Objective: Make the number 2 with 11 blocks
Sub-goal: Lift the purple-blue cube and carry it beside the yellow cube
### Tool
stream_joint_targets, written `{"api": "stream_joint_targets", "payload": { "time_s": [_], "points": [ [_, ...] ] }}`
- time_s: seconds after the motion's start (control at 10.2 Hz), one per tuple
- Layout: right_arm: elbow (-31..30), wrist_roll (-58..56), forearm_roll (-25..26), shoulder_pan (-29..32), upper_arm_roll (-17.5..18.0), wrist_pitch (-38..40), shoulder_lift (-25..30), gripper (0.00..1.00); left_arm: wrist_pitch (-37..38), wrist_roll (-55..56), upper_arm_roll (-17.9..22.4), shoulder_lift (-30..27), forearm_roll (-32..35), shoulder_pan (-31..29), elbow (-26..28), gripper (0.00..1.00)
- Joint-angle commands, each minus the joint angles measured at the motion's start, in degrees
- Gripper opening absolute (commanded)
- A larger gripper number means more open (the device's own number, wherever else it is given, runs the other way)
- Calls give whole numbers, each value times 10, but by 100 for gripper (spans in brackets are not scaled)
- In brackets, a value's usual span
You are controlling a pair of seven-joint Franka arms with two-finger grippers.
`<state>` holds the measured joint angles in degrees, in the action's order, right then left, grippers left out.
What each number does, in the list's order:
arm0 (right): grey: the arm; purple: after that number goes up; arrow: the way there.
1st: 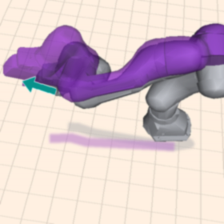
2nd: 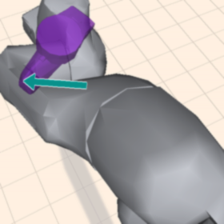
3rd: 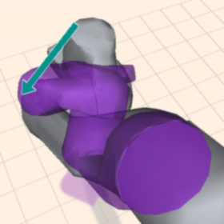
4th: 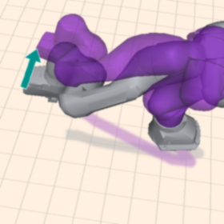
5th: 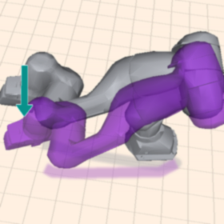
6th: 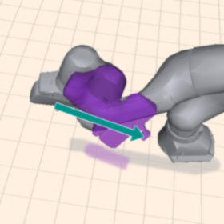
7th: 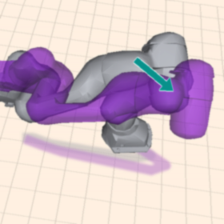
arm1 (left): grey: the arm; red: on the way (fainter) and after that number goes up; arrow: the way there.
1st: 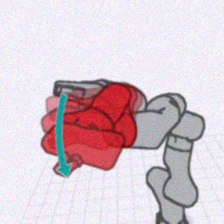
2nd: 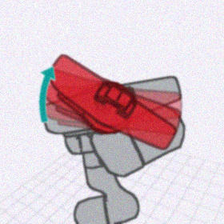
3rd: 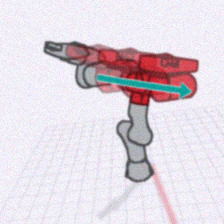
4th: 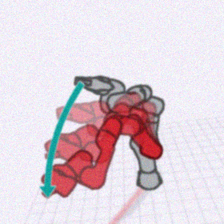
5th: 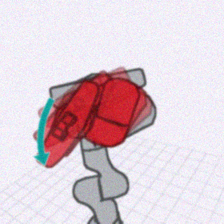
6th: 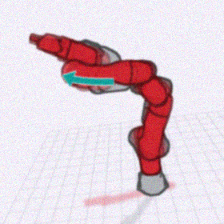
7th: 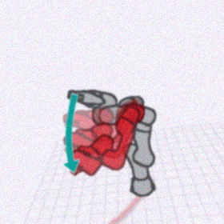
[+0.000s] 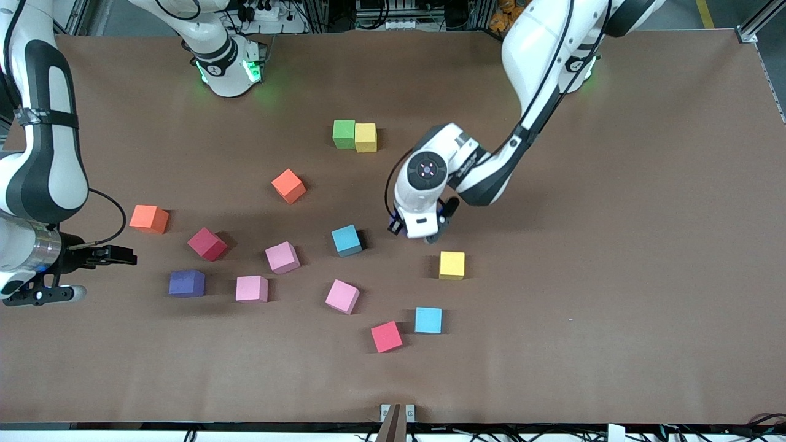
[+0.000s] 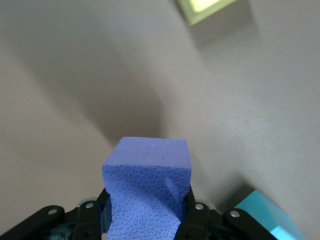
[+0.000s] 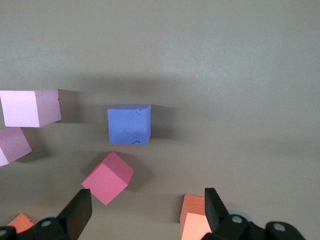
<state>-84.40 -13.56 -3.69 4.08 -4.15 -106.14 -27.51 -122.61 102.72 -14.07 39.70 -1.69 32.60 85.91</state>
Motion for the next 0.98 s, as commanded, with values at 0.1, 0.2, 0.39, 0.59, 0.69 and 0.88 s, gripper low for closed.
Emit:
{"api": "stream_joint_targets", "payload": {
  "time_s": [0.1, 0.2, 0.39, 0.59, 0.69, 0.88],
  "points": [
    [1, -9, -10, 9, 5, 0, 1, 100, 16, 74, -27, -122, -64, 7, 145, 17],
    [1, -10, -10, 9, 5, 0, 0, 100, 11, 98, -36, -148, -67, 5, 180, 19],
    [1, -10, -10, 10, 5, 0, 0, 100, 11, 168, -56, -171, -79, 6, 219, 18],
    [1, -15, -11, 10, 5, 0, -1, 100, -24, 244, -61, -181, -98, 10, 255, 18],
    [1, -28, -11, 10, 5, -1, -1, 100, -70, 296, -81, -187, -100, 9, 279, 18],
    [1, -30, -11, 15, 5, -2, -3, 100, -126, 368, -90, -174, -99, 13, 290, 18]
  ]
}}
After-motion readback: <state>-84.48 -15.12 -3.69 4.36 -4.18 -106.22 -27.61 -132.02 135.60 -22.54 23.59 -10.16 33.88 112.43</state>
